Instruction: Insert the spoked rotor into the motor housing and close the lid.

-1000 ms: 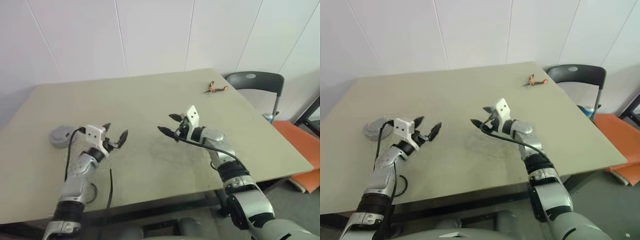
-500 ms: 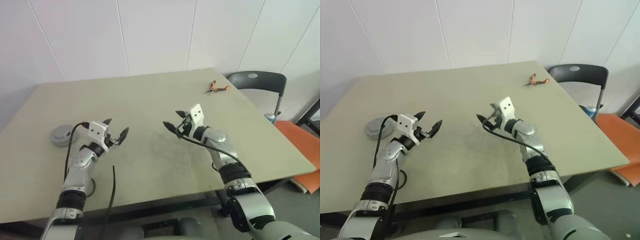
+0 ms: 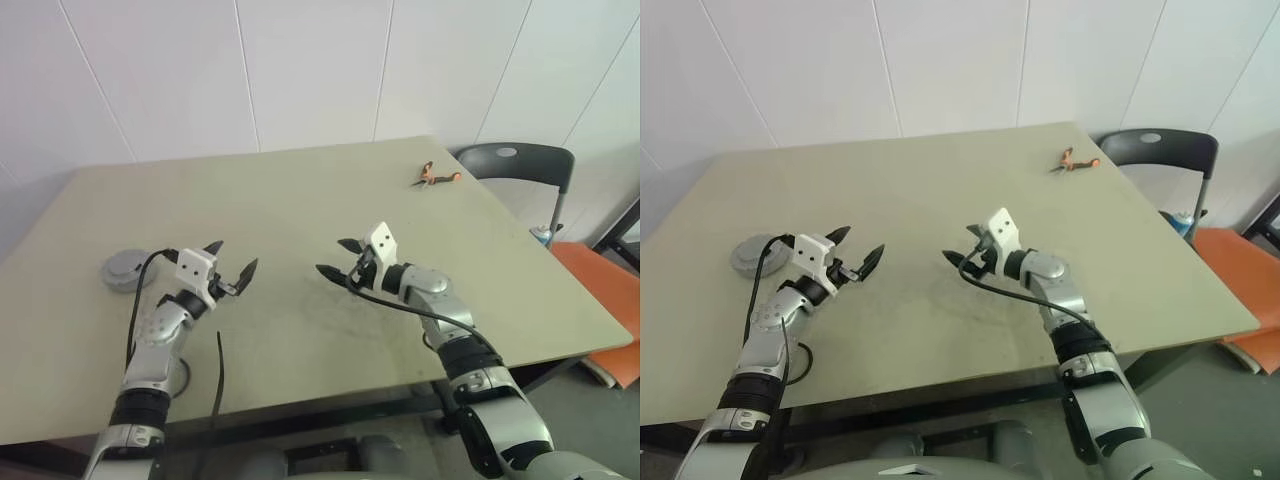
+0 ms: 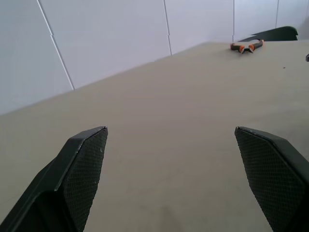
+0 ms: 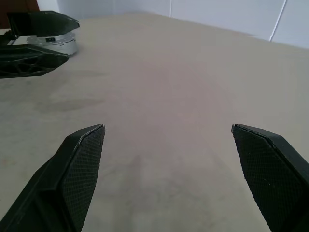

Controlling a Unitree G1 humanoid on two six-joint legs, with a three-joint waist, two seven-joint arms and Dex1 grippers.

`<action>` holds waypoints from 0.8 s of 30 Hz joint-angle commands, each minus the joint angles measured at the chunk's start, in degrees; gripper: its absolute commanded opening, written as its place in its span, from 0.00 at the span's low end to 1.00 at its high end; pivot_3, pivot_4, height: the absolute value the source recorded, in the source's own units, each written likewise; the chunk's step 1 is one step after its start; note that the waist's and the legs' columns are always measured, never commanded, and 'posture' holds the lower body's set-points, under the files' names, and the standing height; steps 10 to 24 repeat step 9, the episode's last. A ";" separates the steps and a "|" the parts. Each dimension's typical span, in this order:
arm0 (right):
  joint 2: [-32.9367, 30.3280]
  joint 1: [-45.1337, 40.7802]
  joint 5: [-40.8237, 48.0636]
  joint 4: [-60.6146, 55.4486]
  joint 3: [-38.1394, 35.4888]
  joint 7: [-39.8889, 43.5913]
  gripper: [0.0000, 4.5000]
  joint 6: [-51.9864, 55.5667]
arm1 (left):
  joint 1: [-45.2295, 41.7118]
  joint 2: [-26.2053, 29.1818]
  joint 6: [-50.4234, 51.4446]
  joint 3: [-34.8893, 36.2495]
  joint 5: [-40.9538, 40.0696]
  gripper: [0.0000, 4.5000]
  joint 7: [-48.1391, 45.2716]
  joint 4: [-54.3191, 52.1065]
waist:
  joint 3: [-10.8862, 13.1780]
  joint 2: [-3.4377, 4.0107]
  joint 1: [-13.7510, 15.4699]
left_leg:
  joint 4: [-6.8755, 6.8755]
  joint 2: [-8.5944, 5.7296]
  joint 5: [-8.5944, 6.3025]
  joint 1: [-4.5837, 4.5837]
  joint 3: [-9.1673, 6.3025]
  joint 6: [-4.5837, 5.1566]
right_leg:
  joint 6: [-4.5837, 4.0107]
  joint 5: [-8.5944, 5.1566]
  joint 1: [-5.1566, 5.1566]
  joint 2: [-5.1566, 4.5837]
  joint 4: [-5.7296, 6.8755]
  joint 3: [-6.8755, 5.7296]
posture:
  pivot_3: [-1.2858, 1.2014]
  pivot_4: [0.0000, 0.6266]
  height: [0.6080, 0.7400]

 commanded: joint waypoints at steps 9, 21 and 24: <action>-0.66 -0.46 1.10 -2.17 -1.67 -1.12 0.97 -2.49 | -6.30 -2.26 -1.80 -0.72 0.74 1.00 -2.49 4.81 | 0.01 -0.02 0.07 | 0.00 -0.06 0.00 -0.03 -0.01 0.00 | 0.01 0.00 0.00 0.01 -0.03 0.00 | 0.52 0.00 1.00; -0.66 -0.46 1.10 -2.17 -1.67 -1.12 0.97 -2.49 | -6.30 -2.26 -1.80 -0.72 0.74 1.00 -2.49 4.81 | 0.01 -0.02 0.07 | 0.00 -0.06 0.00 -0.03 -0.01 0.00 | 0.01 0.00 0.00 0.01 -0.03 0.00 | 0.52 0.00 1.00; -0.66 -0.46 1.10 -2.17 -1.67 -1.12 0.97 -2.49 | -6.30 -2.26 -1.80 -0.72 0.74 1.00 -2.49 4.81 | 0.01 -0.02 0.07 | 0.00 -0.06 0.00 -0.03 -0.01 0.00 | 0.01 0.00 0.00 0.01 -0.03 0.00 | 0.52 0.00 1.00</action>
